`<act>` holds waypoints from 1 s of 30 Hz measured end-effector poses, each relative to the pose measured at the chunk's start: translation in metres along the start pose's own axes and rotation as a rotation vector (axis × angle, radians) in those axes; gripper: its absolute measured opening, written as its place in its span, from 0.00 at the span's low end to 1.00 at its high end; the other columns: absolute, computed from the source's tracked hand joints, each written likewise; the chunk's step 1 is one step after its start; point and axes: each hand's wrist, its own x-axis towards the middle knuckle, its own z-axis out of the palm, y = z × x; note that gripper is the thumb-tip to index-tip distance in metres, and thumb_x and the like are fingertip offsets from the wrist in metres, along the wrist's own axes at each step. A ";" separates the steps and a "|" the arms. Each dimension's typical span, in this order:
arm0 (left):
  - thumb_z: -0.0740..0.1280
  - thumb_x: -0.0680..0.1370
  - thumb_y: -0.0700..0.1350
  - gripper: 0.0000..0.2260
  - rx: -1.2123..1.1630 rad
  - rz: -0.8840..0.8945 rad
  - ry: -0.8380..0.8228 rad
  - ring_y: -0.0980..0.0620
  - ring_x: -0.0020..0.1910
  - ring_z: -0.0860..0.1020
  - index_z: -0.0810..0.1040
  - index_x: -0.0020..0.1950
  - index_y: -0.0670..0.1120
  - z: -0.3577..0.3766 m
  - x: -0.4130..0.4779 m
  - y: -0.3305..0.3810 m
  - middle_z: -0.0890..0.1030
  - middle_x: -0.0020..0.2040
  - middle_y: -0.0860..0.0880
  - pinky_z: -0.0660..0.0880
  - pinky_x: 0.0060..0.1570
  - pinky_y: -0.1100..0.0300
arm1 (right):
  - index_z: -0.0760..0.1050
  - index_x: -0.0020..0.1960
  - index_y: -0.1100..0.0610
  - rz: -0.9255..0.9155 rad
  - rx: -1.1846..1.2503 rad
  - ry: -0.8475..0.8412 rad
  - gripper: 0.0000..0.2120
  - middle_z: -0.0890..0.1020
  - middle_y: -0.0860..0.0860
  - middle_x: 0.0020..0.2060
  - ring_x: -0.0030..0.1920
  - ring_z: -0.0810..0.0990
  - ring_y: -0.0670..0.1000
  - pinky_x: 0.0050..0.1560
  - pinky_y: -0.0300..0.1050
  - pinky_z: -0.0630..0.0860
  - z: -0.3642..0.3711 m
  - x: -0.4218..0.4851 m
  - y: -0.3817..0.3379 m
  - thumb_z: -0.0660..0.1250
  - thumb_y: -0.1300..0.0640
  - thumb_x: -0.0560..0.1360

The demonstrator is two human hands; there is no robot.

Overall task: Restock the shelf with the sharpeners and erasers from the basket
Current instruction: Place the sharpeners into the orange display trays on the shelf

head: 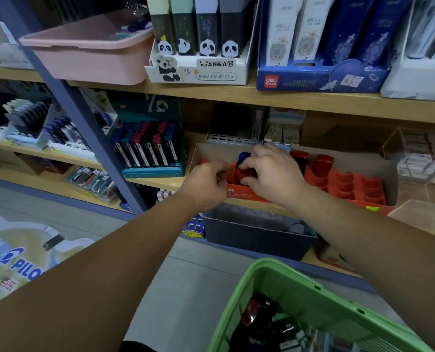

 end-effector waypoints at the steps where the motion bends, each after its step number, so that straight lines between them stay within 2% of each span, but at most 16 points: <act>1: 0.66 0.81 0.41 0.19 0.019 0.005 -0.015 0.55 0.60 0.80 0.76 0.72 0.52 -0.002 -0.001 0.001 0.82 0.62 0.53 0.80 0.62 0.53 | 0.81 0.67 0.45 0.013 0.001 0.004 0.20 0.76 0.50 0.58 0.65 0.71 0.54 0.68 0.54 0.68 -0.001 0.001 0.000 0.71 0.40 0.78; 3: 0.66 0.80 0.41 0.20 0.067 0.027 -0.022 0.56 0.60 0.80 0.77 0.72 0.53 -0.007 -0.005 0.004 0.81 0.63 0.54 0.80 0.61 0.56 | 0.82 0.66 0.44 0.017 0.019 -0.016 0.21 0.75 0.50 0.58 0.65 0.71 0.55 0.67 0.55 0.68 -0.004 0.000 0.001 0.70 0.36 0.78; 6: 0.68 0.79 0.41 0.20 0.159 0.071 0.016 0.57 0.57 0.77 0.77 0.71 0.51 -0.018 -0.017 0.014 0.79 0.60 0.54 0.77 0.58 0.62 | 0.83 0.64 0.45 -0.015 0.032 0.021 0.20 0.76 0.48 0.57 0.64 0.72 0.54 0.64 0.54 0.72 -0.013 -0.016 0.004 0.69 0.37 0.78; 9: 0.70 0.79 0.42 0.18 0.225 0.121 0.059 0.56 0.56 0.76 0.78 0.69 0.50 -0.028 -0.035 0.022 0.77 0.59 0.53 0.75 0.58 0.61 | 0.84 0.55 0.48 -0.022 0.082 0.094 0.14 0.78 0.47 0.50 0.57 0.76 0.52 0.54 0.49 0.72 -0.023 -0.047 0.007 0.69 0.39 0.78; 12: 0.70 0.78 0.44 0.14 0.233 0.115 0.056 0.54 0.51 0.78 0.81 0.64 0.50 -0.029 -0.057 0.032 0.80 0.52 0.54 0.79 0.55 0.56 | 0.81 0.46 0.46 -0.048 0.143 0.077 0.11 0.78 0.45 0.45 0.50 0.77 0.50 0.46 0.46 0.71 -0.035 -0.087 -0.001 0.67 0.39 0.78; 15: 0.70 0.79 0.44 0.08 0.200 0.041 -0.032 0.52 0.46 0.81 0.83 0.57 0.49 -0.012 -0.086 0.047 0.83 0.47 0.51 0.79 0.48 0.59 | 0.80 0.42 0.46 -0.039 0.202 -0.131 0.15 0.82 0.43 0.42 0.44 0.80 0.47 0.40 0.47 0.77 -0.033 -0.139 -0.013 0.66 0.36 0.77; 17: 0.72 0.78 0.44 0.07 0.228 0.037 -0.169 0.49 0.49 0.82 0.84 0.56 0.46 0.012 -0.107 0.050 0.84 0.48 0.49 0.79 0.51 0.56 | 0.80 0.41 0.47 -0.018 0.179 -0.395 0.18 0.83 0.44 0.39 0.40 0.79 0.45 0.39 0.47 0.79 -0.017 -0.173 -0.020 0.67 0.34 0.77; 19: 0.73 0.78 0.46 0.11 0.327 0.035 -0.344 0.48 0.54 0.81 0.83 0.60 0.45 0.043 -0.131 0.044 0.84 0.54 0.47 0.78 0.56 0.53 | 0.79 0.39 0.48 0.021 0.118 -0.606 0.21 0.82 0.45 0.36 0.37 0.78 0.46 0.37 0.45 0.76 0.008 -0.204 -0.023 0.65 0.32 0.77; 21: 0.73 0.78 0.46 0.16 0.412 0.012 -0.442 0.47 0.58 0.80 0.81 0.65 0.46 0.073 -0.155 0.029 0.82 0.59 0.47 0.77 0.60 0.53 | 0.81 0.43 0.51 0.108 0.138 -0.721 0.23 0.83 0.48 0.38 0.41 0.80 0.51 0.41 0.48 0.79 0.038 -0.235 -0.021 0.64 0.31 0.77; 23: 0.73 0.78 0.44 0.15 0.357 -0.040 -0.447 0.48 0.60 0.80 0.82 0.65 0.46 0.099 -0.179 0.013 0.82 0.61 0.47 0.76 0.60 0.57 | 0.82 0.50 0.51 0.220 0.212 -0.804 0.21 0.84 0.51 0.45 0.47 0.82 0.54 0.46 0.49 0.79 0.069 -0.267 -0.013 0.65 0.34 0.79; 26: 0.71 0.77 0.40 0.12 0.176 -0.149 -0.453 0.47 0.56 0.82 0.85 0.60 0.45 0.141 -0.213 -0.003 0.85 0.56 0.46 0.78 0.57 0.59 | 0.82 0.54 0.53 0.322 0.361 -0.835 0.18 0.83 0.52 0.49 0.51 0.82 0.57 0.50 0.48 0.78 0.116 -0.313 -0.004 0.67 0.38 0.80; 28: 0.71 0.77 0.35 0.11 0.085 -0.241 -0.494 0.46 0.54 0.83 0.84 0.59 0.42 0.169 -0.235 -0.009 0.84 0.53 0.44 0.80 0.54 0.60 | 0.81 0.56 0.50 0.329 0.385 -0.844 0.17 0.82 0.51 0.52 0.55 0.82 0.57 0.53 0.47 0.78 0.140 -0.336 -0.006 0.67 0.38 0.79; 30: 0.70 0.78 0.33 0.11 0.110 -0.257 -0.595 0.45 0.54 0.81 0.83 0.60 0.39 0.191 -0.252 -0.012 0.83 0.54 0.43 0.79 0.51 0.62 | 0.80 0.65 0.50 0.307 0.362 -0.887 0.21 0.82 0.52 0.60 0.61 0.81 0.55 0.60 0.49 0.78 0.154 -0.350 -0.011 0.67 0.37 0.79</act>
